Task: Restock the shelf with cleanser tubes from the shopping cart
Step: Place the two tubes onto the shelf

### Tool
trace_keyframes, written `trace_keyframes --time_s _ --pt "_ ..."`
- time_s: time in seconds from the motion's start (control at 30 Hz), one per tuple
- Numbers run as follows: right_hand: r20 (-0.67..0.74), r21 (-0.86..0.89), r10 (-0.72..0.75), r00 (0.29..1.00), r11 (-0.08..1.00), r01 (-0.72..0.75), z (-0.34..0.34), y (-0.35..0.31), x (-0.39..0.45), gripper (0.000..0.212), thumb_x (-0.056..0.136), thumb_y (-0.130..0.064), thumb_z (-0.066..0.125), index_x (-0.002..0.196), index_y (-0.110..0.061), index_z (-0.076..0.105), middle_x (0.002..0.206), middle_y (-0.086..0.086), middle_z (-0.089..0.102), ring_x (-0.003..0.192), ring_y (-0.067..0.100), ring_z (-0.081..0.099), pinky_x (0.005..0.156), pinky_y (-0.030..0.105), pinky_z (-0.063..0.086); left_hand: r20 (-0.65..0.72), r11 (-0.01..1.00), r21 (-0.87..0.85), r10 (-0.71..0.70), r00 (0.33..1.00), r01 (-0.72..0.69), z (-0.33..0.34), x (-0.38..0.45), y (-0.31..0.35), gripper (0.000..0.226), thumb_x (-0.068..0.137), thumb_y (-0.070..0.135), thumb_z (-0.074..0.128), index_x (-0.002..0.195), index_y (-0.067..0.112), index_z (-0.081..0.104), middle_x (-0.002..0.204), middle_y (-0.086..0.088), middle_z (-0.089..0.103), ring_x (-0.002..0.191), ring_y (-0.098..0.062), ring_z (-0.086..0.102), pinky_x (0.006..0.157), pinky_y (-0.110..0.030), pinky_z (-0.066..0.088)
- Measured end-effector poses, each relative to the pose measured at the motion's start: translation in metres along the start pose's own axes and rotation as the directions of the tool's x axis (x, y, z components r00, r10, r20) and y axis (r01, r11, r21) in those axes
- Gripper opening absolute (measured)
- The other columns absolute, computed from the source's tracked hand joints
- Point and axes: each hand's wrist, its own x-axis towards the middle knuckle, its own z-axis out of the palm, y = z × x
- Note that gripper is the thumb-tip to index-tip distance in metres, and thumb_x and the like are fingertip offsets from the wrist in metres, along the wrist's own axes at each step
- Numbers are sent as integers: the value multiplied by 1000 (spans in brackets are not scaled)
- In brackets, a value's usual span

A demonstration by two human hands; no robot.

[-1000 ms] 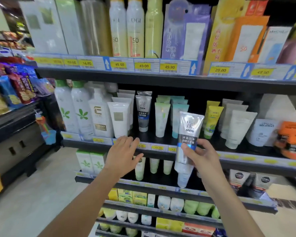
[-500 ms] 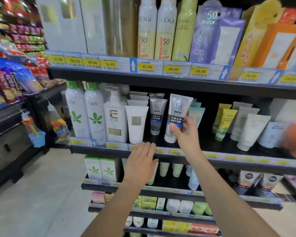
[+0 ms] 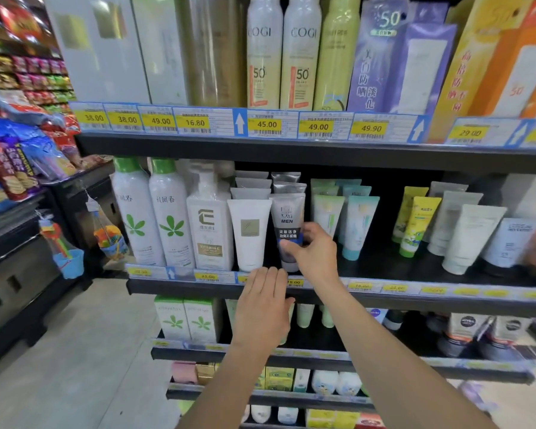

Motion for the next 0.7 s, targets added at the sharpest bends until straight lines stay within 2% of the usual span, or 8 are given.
trace_keyframes --time_s 0.23,0.33,0.43,0.7 --pt "-14 -80 -5 1000 997 4 2 11 6 33 79 -15 82 103 -15 61 97 1 71 90 15 67 82 27 54 -51 1000 -6 -1 999 1 4 -2 1 50 79 30 75 120 5 60 115 -11 63 110 -31 59 105 -44 45" --pt "-13 -97 0 1000 995 -1 5 15 8 35 79 -15 82 107 -13 62 101 3 72 94 17 68 88 33 56 -46 1000 -3 -14 999 14 5 -2 2 51 78 30 76 120 5 60 115 -11 64 111 -31 59 107 -42 38" --pt "-12 -131 8 1000 991 -9 9 19 11 37 80 -17 82 111 -12 62 103 3 73 96 18 68 90 38 56 -29 1000 -4 -23 999 23 5 -2 4 50 79 30 74 120 6 60 116 -11 63 112 -31 59 108 -43 39" --pt "29 -196 14 999 981 -8 9 20 13 38 81 -21 80 114 -12 62 110 5 72 103 20 67 93 43 55 37 999 12 -44 998 43 0 -1 6 50 81 30 73 122 5 59 118 -12 63 115 -32 58 108 -46 44"
